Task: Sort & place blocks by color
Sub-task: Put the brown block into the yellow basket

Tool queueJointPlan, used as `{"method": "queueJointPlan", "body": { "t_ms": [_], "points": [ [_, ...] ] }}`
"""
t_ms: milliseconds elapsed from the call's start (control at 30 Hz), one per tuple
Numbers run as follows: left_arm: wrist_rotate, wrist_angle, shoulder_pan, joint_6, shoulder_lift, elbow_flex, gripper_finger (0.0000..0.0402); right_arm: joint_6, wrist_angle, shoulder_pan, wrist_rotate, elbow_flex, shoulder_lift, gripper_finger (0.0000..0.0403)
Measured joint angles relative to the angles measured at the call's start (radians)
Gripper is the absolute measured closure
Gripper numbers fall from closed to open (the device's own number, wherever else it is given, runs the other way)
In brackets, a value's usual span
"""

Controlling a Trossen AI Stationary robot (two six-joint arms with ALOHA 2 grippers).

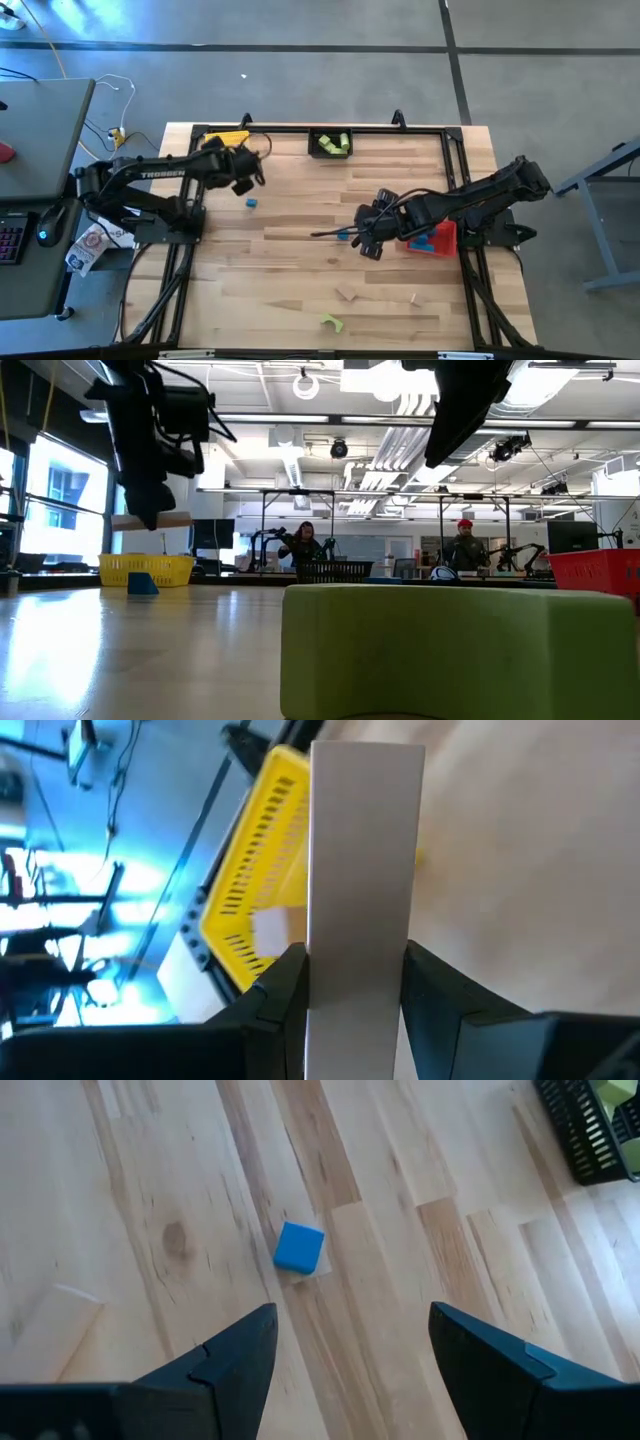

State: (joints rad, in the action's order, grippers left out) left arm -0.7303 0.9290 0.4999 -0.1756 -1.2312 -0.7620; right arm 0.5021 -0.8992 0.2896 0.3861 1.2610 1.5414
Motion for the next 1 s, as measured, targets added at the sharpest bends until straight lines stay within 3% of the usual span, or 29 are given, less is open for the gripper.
{"method": "queueJointPlan", "body": {
  "t_ms": [200,467,1000],
  "points": [
    [0.004,-0.113,0.151,0.148,0.001,0.000,0.0304,0.018,0.000,0.005,0.001,0.000,0.000,0.0156],
    [0.015,-0.203,0.269,0.337,-0.020,0.000,0.0304,0.022,0.002,0.006,0.007,0.000,0.000,0.0156],
    [0.016,-0.280,0.353,0.371,-0.227,-0.068,0.0304,0.047,0.002,0.009,0.005,0.000,0.000,0.0156]
  ]
}}
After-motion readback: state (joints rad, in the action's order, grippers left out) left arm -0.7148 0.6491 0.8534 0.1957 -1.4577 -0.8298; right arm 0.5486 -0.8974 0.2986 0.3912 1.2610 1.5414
